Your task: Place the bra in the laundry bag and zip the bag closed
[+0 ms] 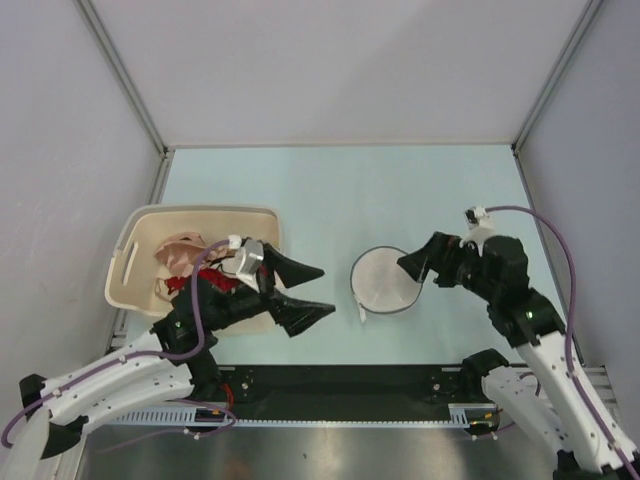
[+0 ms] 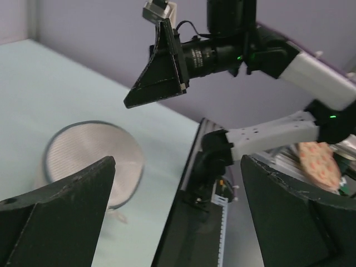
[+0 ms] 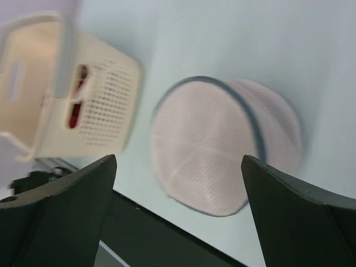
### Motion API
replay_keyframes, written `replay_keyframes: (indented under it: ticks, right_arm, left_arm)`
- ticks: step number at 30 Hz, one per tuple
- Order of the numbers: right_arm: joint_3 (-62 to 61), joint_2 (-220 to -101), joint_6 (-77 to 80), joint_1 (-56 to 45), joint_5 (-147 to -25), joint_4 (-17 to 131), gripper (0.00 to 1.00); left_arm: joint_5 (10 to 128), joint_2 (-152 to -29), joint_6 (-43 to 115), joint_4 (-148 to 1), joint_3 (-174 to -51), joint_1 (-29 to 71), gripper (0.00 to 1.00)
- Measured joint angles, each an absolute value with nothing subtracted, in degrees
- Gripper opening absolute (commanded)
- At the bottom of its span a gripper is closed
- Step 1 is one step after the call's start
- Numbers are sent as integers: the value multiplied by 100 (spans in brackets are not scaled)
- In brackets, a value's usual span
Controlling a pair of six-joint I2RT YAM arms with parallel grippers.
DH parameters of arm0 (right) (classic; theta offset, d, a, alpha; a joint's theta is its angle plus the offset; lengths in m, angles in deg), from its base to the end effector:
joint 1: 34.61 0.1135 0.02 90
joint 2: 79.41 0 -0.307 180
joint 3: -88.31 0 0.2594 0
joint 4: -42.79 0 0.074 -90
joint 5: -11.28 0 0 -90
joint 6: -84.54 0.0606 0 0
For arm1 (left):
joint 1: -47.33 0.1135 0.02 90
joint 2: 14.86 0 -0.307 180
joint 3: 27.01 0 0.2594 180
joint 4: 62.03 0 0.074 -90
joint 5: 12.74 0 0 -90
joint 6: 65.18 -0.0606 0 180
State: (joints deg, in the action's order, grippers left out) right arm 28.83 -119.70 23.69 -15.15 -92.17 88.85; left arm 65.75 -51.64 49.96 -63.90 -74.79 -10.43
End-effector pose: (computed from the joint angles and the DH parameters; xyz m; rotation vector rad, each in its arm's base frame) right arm 0.1362 0.0631 0.3372 0.0259 2.1140 0.7598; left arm 0.0754 -0.1422 0.3680 0.6089 1.4307 -1.3162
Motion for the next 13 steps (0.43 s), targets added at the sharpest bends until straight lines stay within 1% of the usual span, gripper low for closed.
replay_keyframes:
  ticks: [5,9,11,13]
  right_arm:
    - [4085,-10139,3035,-1405,-9962,7587,100]
    - [5103,-9151,3759,-1403,-10338,6669,100]
    - [5759,-8594,4205,-1403,-10456,6238,100]
    - [6258,-8299,4550,-1403,-10600,5884,100]
  left_arm:
    - [5780,-4167,5523,-4823,-5930,-1137,100]
    - [5609,-2781,6089,-3894,-4656,-1181,100]
    - [5605,-1953,6330,-3765,-4312,-1181,100]
    - [5596,-1572,6526,-3546,-4280,-1185,100]
